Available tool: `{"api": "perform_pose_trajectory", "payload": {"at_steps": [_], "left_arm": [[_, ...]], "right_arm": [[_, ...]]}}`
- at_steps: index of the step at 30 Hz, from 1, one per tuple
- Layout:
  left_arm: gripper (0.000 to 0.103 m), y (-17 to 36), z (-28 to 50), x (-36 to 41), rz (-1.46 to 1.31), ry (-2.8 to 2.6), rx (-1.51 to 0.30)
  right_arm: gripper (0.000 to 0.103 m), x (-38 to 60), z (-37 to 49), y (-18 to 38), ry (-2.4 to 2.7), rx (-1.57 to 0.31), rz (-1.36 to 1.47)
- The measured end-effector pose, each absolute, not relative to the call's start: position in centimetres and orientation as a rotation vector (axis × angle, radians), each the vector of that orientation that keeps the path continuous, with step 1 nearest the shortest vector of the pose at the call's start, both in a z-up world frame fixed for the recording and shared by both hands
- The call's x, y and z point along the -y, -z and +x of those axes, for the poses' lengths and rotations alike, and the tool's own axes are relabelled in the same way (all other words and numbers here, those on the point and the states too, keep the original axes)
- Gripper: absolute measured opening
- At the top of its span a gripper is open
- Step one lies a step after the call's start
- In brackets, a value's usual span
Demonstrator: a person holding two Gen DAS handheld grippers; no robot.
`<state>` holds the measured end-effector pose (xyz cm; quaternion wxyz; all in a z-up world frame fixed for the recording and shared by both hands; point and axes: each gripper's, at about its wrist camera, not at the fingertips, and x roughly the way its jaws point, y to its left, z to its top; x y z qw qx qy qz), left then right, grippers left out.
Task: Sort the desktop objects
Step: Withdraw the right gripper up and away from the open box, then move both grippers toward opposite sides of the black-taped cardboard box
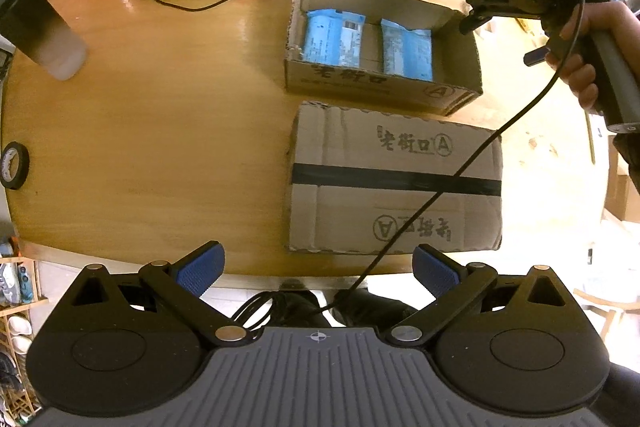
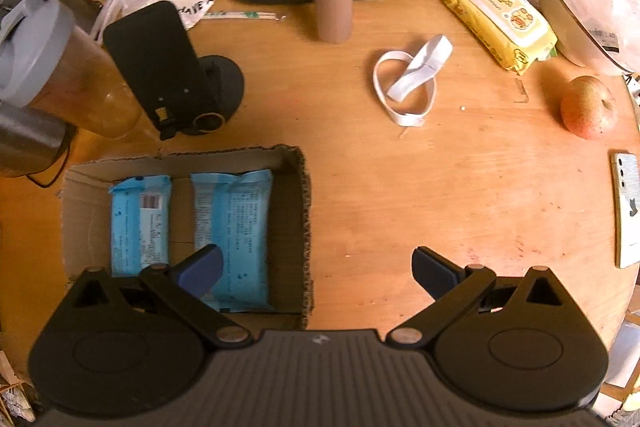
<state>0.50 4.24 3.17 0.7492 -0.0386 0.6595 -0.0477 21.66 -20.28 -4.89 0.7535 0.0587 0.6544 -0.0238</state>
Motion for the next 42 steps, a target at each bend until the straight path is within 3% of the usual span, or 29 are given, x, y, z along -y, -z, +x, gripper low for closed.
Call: {"api": "perform_pose_trajectory", "payload": {"at_steps": [21,42], "left_arm": [[0.103,-1.0,0.7,-3.2,-0.059,0.058,-1.494],[0.103,0.7,5.9,-4.7,-0.024,0.024,-1.467]], "right_arm": [[0.103,21.2,20.9,4.6,0.018,-1.418,0.149],[0.103,21.2,19.7,4.2,0.022,-1.405,0.152]]}}
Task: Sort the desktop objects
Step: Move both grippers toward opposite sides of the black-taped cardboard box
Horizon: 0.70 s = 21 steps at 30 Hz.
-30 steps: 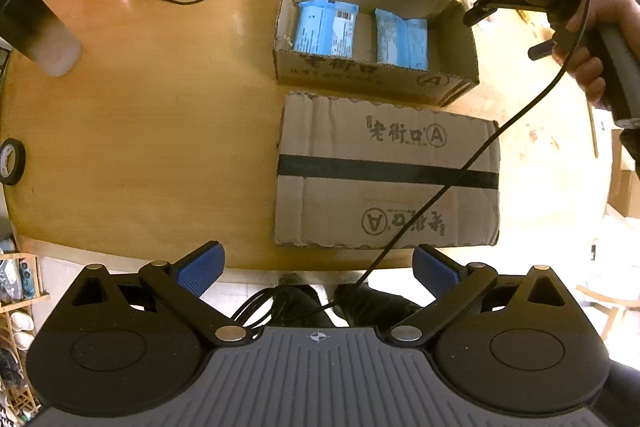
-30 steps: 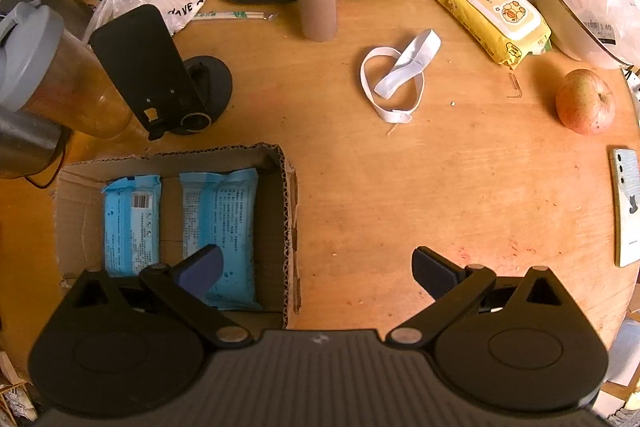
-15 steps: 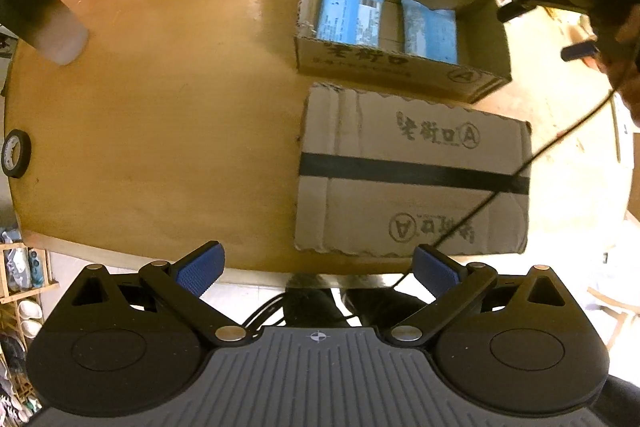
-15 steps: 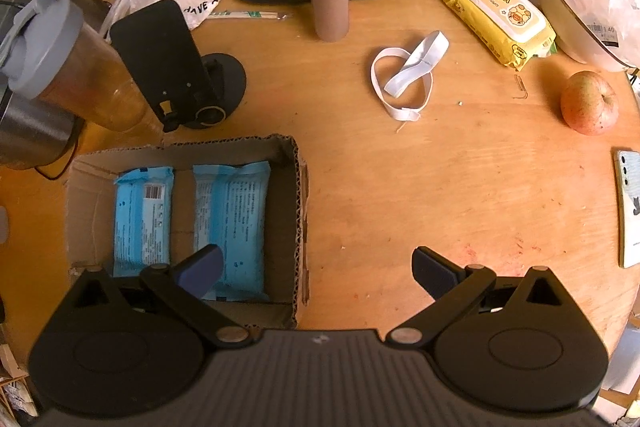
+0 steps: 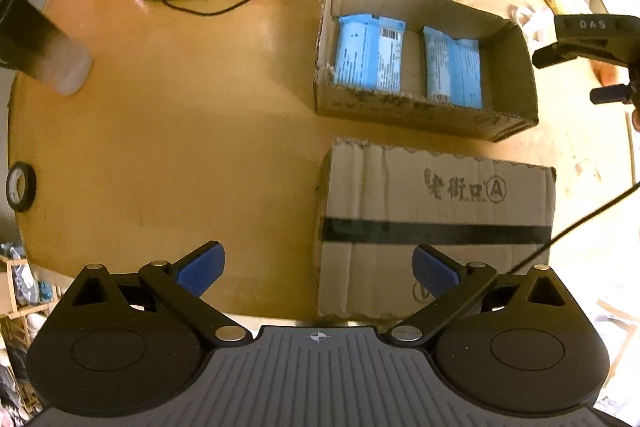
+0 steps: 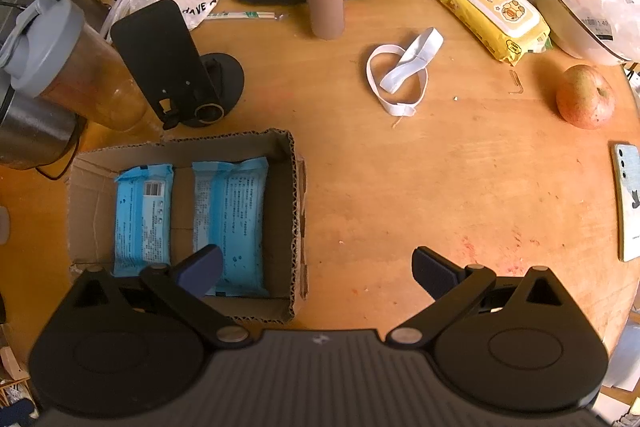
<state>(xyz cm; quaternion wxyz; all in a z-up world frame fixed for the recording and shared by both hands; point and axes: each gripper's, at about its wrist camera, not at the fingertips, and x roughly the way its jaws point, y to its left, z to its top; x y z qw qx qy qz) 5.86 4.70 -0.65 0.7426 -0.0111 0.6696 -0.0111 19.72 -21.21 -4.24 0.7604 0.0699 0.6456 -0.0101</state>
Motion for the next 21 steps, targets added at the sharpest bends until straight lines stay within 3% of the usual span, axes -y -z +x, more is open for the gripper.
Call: {"api": "perform_pose_trajectory", "payload": {"at_steps": [21], "left_arm": [[0.103,0.9,7.4,-3.9,0.022,0.074,-1.475]], "right_arm": [[0.103,20.8,18.2,4.2,0.001,-1.410,0.153]]}}
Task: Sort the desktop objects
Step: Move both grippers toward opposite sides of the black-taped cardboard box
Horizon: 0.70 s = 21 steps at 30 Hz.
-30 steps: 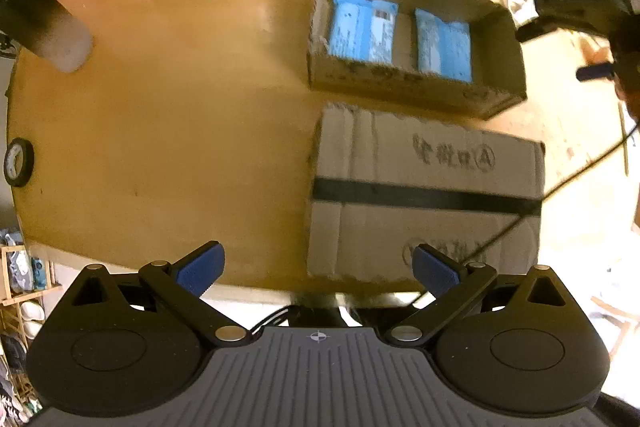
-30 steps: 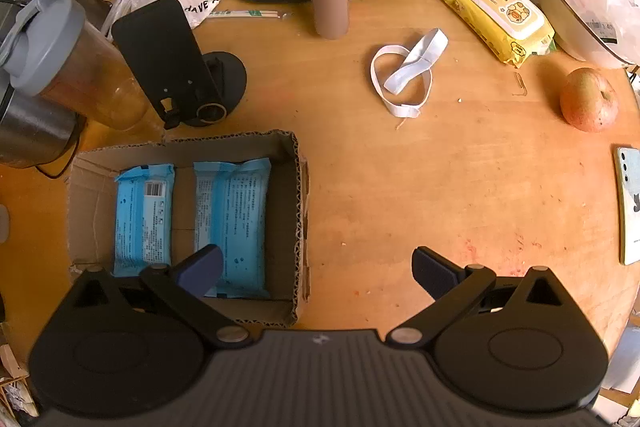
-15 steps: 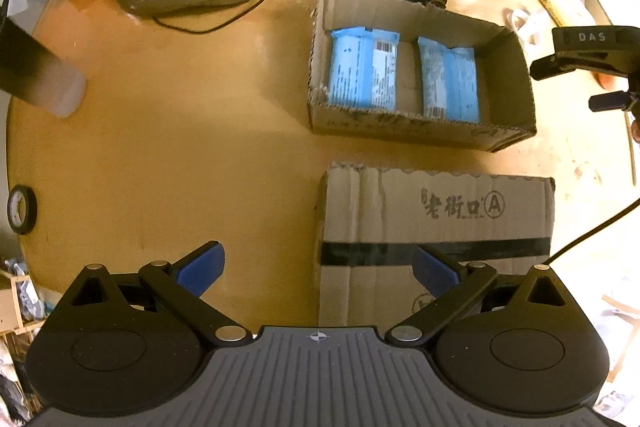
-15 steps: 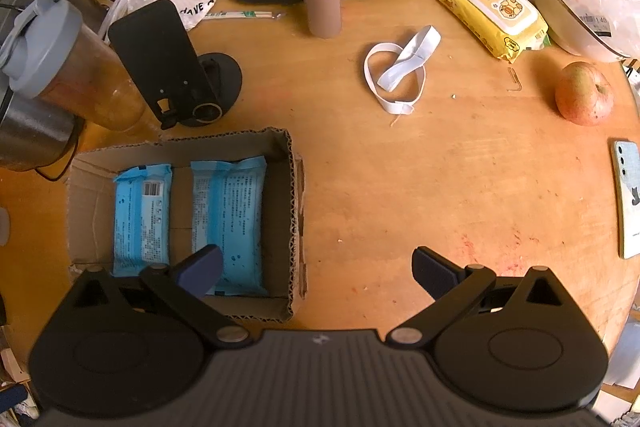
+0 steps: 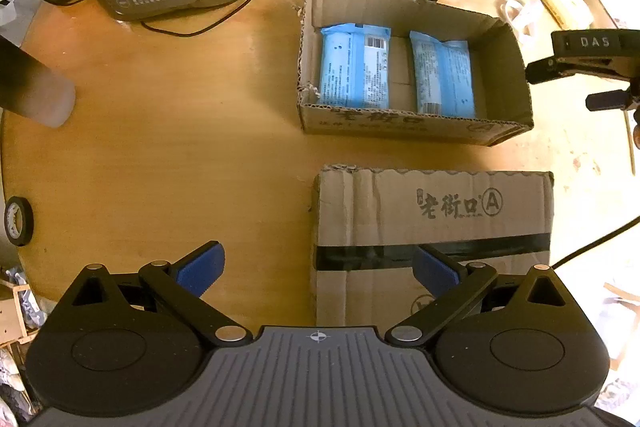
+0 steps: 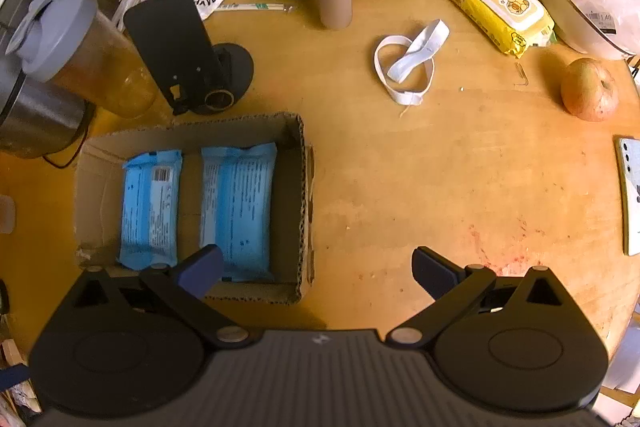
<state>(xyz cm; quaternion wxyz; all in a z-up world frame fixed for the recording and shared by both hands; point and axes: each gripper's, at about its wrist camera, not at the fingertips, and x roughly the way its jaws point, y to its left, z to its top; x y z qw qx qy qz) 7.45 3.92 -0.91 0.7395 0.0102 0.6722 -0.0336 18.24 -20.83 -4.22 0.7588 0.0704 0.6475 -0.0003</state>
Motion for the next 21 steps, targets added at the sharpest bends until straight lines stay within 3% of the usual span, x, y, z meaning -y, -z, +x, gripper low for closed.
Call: {"api": "perform_pose_trajectory", "payload": {"at_steps": [21], "left_arm": [[0.103,1.4,6.6,-4.0,0.016,0.083,-1.492]], "right_arm": [[0.103,21.1,11.1,4.6,0.018,-1.466,0.182]]}}
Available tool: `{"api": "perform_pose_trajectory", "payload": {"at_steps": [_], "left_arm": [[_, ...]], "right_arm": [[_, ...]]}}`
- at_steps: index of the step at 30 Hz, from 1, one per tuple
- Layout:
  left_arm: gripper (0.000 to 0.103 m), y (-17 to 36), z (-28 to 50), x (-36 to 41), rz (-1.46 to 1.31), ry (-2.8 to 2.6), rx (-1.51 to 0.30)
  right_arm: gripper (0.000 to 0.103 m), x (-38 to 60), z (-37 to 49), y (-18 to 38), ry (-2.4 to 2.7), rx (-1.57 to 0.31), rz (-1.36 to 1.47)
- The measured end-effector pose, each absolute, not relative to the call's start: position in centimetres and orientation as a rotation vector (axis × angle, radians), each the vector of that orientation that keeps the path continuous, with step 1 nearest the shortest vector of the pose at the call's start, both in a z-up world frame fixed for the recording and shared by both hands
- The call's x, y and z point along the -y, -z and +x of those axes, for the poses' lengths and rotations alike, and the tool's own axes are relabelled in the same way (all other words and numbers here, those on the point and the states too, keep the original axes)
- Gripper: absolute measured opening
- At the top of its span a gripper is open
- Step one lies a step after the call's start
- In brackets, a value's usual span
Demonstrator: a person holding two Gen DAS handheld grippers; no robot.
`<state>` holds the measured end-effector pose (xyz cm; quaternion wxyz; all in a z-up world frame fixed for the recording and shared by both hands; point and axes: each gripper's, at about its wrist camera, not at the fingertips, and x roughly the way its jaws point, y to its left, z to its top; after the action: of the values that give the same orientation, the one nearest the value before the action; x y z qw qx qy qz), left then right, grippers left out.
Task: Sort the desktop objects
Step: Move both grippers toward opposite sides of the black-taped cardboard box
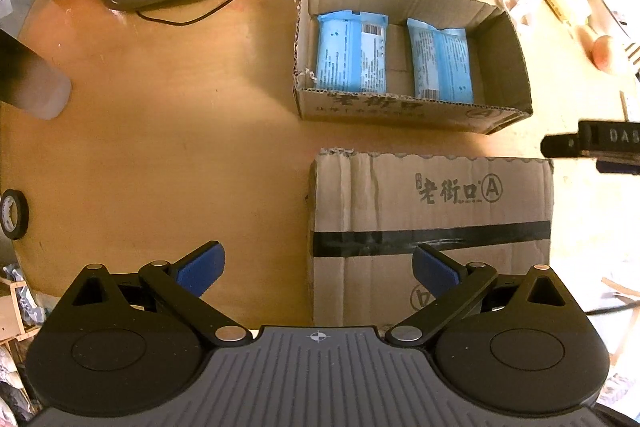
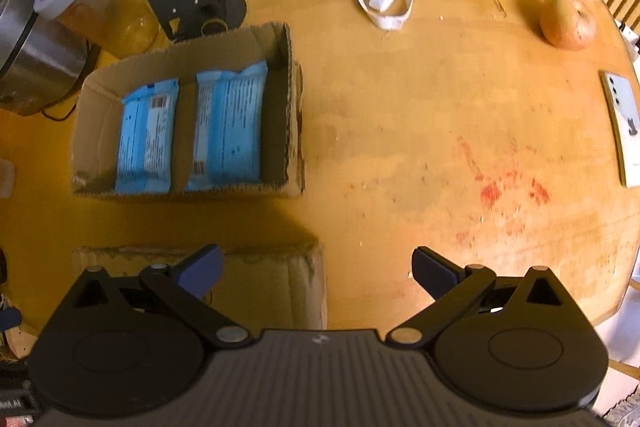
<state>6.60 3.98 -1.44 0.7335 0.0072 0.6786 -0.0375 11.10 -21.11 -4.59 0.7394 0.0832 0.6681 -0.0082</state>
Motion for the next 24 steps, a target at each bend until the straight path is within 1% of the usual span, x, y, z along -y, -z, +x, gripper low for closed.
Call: {"api": "perform_pose_trajectory", "payload": {"at_steps": [14,24], "left_arm": [[0.103,1.7,5.5,-3.9,0.006,0.090,-1.503],[0.103,1.8,5.2,-3.9,0.007,0.090,-1.506]], "right_arm": [[0.103,20.8,6.7,5.0,0.007,-1.491,0.179],[0.103,20.3,5.4,5.2,0.002,-1.502,0.187]]}}
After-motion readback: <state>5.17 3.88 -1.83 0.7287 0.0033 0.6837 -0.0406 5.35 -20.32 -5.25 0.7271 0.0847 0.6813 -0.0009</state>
